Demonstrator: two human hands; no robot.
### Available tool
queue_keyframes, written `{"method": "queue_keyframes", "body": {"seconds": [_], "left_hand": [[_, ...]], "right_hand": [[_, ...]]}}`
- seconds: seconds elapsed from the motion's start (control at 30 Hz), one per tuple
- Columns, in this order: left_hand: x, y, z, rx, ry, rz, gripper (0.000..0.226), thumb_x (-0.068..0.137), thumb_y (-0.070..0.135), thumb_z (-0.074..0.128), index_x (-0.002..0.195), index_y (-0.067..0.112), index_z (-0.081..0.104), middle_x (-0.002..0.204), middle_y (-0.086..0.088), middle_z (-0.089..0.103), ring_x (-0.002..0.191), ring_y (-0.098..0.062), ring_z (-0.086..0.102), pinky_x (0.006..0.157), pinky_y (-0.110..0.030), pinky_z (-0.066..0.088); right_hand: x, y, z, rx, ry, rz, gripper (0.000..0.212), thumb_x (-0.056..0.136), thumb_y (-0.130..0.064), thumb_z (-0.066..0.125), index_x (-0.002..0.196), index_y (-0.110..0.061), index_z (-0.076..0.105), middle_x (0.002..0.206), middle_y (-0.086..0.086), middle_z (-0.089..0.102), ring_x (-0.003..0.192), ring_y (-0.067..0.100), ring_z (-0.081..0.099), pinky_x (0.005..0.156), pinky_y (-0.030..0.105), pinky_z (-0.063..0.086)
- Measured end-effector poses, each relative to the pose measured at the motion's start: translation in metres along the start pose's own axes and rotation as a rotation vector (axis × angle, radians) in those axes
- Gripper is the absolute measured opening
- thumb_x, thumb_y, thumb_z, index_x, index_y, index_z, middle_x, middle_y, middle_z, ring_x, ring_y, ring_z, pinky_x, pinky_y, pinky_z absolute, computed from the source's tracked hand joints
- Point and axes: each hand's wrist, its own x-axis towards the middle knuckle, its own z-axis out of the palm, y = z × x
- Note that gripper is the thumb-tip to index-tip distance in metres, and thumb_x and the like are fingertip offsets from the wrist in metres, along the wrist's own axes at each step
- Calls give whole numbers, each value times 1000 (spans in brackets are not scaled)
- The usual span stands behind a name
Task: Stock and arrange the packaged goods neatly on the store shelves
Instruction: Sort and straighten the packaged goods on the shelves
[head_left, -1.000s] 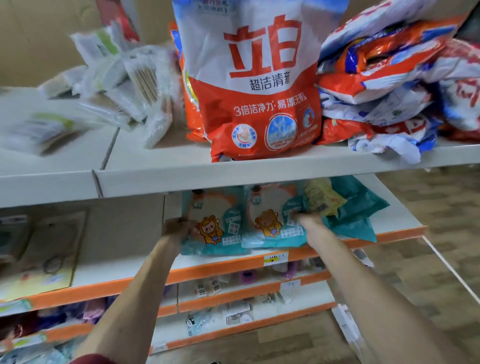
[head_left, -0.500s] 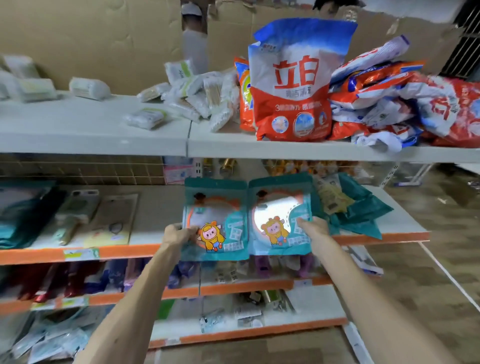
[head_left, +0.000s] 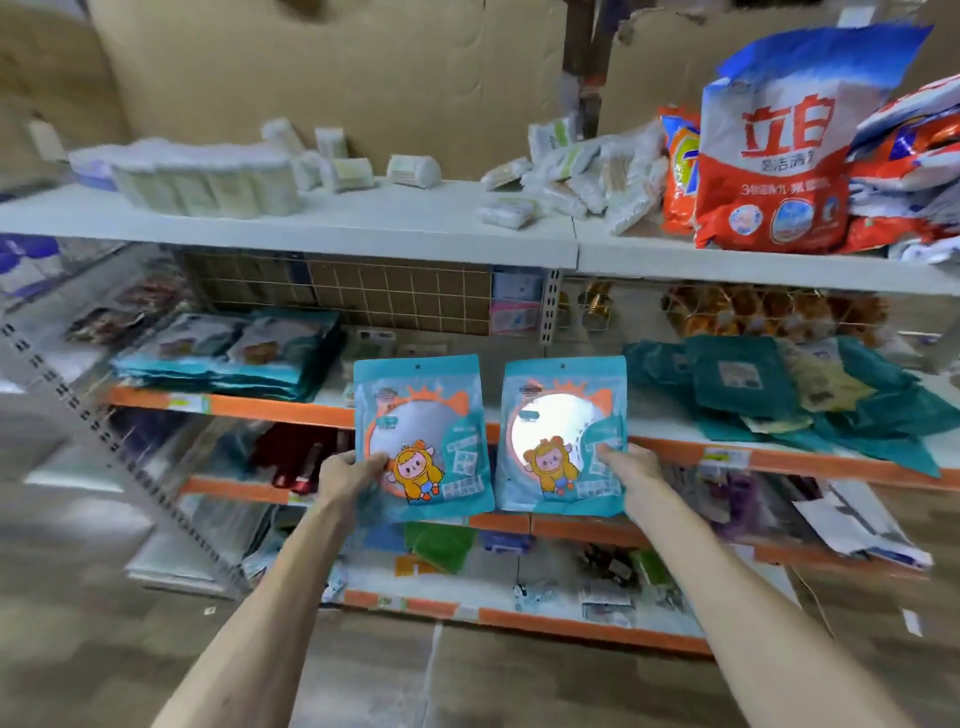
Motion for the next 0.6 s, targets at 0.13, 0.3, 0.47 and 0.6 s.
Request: {"method": "queue_keyframes", "body": {"seconds": [0.13, 0.3, 0.47, 0.6], "left_hand": [[8, -5, -67, -85, 17, -8, 9, 90, 5, 64, 87, -3, 63, 79, -17, 67, 69, -30, 64, 51, -27, 57], [52, -13, -164, -145, 83, -17, 20, 88, 6, 67, 98, -11, 65, 82, -18, 70, 70, -30, 67, 68, -41, 59], [103, -3, -248, -184, 96, -38, 10, 90, 5, 64, 90, -5, 63, 88, -21, 70, 74, -33, 68, 65, -41, 60], [141, 2, -294, -196, 134, -42, 11, 90, 7, 65, 94, -3, 64, 94, -22, 70, 82, -36, 69, 74, -46, 58]], "right_hand": [[-19, -6, 63, -34, -49, 2, 6, 88, -11, 70, 86, -10, 64, 97, 14, 71, 81, 30, 69, 76, 44, 58], [-47, -7, 167, -4, -160, 20, 7, 91, -5, 64, 85, -8, 62, 81, 9, 67, 64, 22, 66, 49, 26, 52], [-74, -2, 270, -10, -257, -2, 9, 92, -9, 64, 100, -7, 65, 95, 12, 72, 80, 28, 70, 62, 34, 56], [-89, -4, 329, -30, -263, -37, 15, 91, -12, 66, 106, -9, 65, 97, 10, 72, 82, 25, 70, 59, 32, 55]]}}
